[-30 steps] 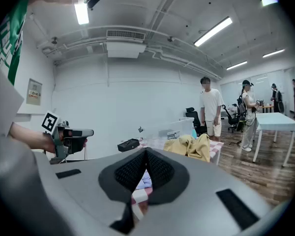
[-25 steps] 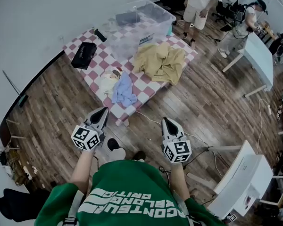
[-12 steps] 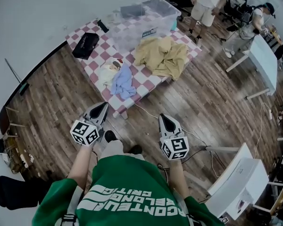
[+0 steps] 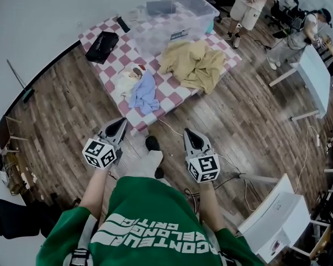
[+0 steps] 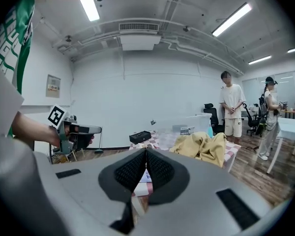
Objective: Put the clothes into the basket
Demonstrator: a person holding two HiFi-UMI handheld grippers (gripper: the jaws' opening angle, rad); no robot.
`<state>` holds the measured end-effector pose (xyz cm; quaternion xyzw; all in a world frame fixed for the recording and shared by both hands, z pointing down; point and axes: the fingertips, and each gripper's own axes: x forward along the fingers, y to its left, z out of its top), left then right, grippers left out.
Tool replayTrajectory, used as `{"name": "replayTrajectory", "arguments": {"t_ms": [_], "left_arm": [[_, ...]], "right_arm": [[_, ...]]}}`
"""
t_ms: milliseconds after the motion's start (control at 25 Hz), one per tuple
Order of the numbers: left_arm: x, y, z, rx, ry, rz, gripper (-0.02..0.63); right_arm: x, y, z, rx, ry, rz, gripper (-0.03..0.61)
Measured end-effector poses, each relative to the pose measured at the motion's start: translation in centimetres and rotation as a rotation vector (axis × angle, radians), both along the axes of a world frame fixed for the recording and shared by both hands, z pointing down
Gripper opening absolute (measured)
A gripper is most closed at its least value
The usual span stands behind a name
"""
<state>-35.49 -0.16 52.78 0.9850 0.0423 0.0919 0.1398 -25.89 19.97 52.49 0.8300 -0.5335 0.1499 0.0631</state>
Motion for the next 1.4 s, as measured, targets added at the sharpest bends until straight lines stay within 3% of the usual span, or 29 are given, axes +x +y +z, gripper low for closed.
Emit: {"name": "replayTrajectory", "arguments": {"t_ms": [440, 800, 1120, 1400], "left_arm": [[6.6, -4.5, 4.4, -0.041, -0.039, -0.102, 0.002], [11.4, -8.8, 5.5, -0.03, -0.056, -0.178, 0.003], [13.3, -9.9, 6.3, -0.02, -0.088, -0.196, 0.003], [13.9, -10.8, 7.5, -0.025, -0.108, -0.292, 0.003]], "right_arm": [[7.5, -6.0, 3.4, -0.089, -0.01, -0.17, 0.009], [13.7, -13.0, 4.8, -0.109, -0.038, -0.296, 0.009], [15.9, -17.9, 5.6, -0.128, -0.042, -0.4, 0.009], [17.2, -22.5, 6.9, -0.14, -0.055, -0.556, 0.009]]}}
